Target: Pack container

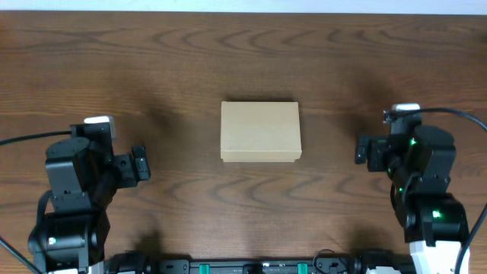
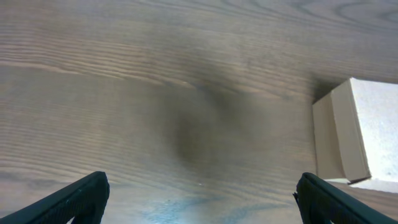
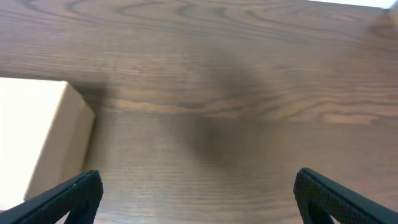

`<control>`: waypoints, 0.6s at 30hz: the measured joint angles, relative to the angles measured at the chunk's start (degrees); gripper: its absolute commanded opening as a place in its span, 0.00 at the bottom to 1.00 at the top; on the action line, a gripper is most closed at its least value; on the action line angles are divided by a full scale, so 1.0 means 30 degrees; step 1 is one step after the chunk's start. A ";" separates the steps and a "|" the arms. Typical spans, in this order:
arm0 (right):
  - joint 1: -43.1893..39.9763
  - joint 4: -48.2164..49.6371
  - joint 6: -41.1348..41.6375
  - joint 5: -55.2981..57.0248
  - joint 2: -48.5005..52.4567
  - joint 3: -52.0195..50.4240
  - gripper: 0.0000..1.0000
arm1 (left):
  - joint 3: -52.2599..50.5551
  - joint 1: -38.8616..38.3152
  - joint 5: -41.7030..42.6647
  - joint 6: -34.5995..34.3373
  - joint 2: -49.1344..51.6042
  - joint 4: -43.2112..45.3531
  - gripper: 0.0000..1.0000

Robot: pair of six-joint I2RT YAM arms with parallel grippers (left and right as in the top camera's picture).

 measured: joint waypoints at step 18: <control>0.0036 0.5231 0.0015 0.0918 -0.0889 -0.3628 0.99 | -0.2062 0.0022 0.1042 0.3694 -0.0066 0.2659 0.95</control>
